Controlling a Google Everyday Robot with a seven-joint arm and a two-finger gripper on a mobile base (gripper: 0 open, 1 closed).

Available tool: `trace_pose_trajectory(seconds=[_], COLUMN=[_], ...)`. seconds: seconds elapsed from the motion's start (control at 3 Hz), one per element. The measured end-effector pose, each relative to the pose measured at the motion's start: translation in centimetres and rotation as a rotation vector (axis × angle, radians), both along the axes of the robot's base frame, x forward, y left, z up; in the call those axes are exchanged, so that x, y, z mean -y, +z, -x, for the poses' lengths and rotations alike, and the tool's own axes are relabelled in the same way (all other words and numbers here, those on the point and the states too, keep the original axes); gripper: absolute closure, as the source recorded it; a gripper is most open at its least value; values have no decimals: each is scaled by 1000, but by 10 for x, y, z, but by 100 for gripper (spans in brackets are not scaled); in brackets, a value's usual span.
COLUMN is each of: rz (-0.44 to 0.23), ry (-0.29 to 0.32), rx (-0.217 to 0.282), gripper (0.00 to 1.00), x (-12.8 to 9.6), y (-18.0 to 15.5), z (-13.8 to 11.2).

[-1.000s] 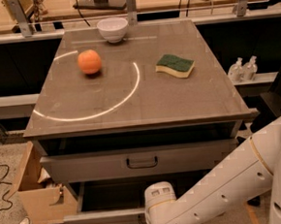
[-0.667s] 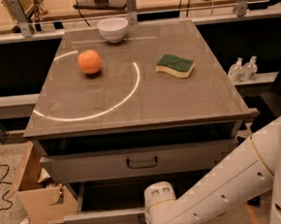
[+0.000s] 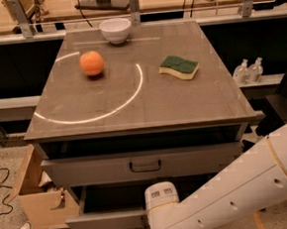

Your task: Open middle drawer

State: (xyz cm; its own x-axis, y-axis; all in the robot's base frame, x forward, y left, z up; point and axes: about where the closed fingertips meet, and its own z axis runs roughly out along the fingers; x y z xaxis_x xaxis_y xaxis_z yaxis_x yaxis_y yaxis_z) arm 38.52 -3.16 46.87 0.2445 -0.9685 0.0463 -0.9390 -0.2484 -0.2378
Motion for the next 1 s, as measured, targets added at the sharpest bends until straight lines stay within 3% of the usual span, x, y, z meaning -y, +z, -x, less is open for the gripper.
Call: trace_pose_trajectory(seconds=[0.67, 1.0], rz=[117, 114], ry=[-28, -62], rx=[159, 228], gripper=[100, 100], x=[26, 51], y=[119, 144], z=[-10, -15])
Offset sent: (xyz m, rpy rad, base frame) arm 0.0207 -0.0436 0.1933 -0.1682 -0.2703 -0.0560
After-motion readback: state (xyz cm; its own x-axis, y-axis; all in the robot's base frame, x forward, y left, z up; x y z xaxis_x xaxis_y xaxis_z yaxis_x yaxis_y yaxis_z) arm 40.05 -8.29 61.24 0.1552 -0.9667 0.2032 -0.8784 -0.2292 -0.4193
